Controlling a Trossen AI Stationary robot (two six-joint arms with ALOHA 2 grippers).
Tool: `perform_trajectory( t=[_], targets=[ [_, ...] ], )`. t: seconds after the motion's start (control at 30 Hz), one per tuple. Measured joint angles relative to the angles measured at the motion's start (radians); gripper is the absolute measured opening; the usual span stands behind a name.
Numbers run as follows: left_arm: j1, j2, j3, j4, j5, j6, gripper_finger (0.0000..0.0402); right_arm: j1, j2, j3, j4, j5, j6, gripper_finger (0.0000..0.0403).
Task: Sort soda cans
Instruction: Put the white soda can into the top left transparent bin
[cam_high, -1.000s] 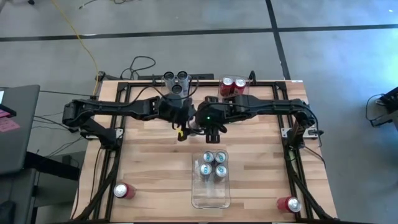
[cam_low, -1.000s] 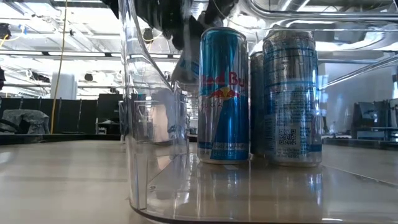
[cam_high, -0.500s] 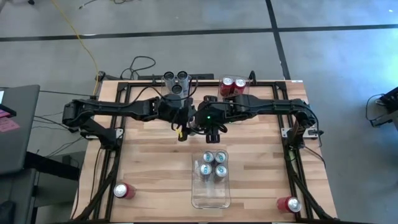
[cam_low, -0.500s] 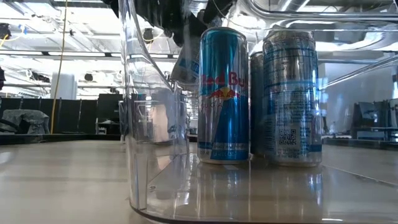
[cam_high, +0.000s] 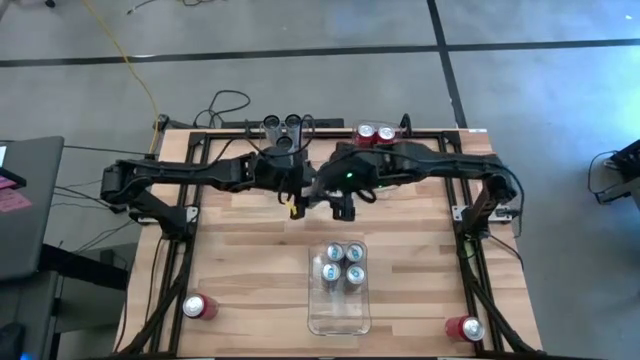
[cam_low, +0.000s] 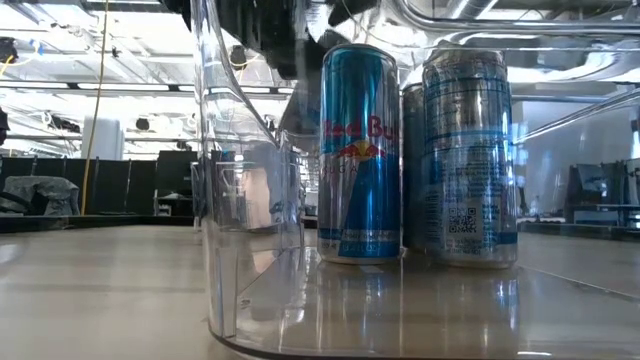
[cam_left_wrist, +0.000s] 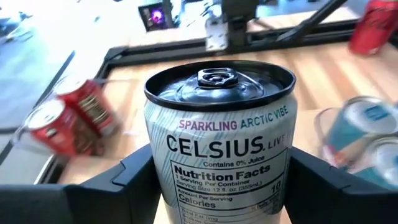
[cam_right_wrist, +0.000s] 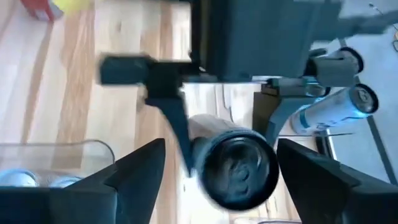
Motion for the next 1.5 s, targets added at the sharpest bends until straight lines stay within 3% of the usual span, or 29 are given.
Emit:
perform_trajectory(
  t=[0.27,0.43,0.63,0.77,1.03,1.5],
  targets=[
    [0.055,-0.105,-0.077,0.013,-0.016,-0.016,0.0255,0.008,-0.143,-0.041,0.052,0.096,0.055,0.0330],
    [0.097,-0.263,-0.262,0.174,-0.044,-0.043,0.0255,-0.008,-0.259,-0.236,0.196,0.103,0.079,0.0328],
    [0.155,-0.393,-0.462,0.430,-0.085,-0.087,0.0255,-0.021,-0.402,-0.484,0.512,0.104,0.077,0.0328],
    [0.187,-0.393,-0.550,0.528,-0.142,-0.116,0.0255,-0.027,-0.437,-0.600,0.644,0.102,0.069,0.0328],
    [0.219,-0.345,-0.721,0.741,-0.234,-0.143,0.0255,-0.042,-0.457,-0.716,0.734,0.102,0.077,0.0328],
    [0.318,-0.356,-0.762,0.738,-0.251,-0.087,0.0255,-0.042,-0.454,-0.765,0.787,0.102,0.077,0.0328]
  ],
)
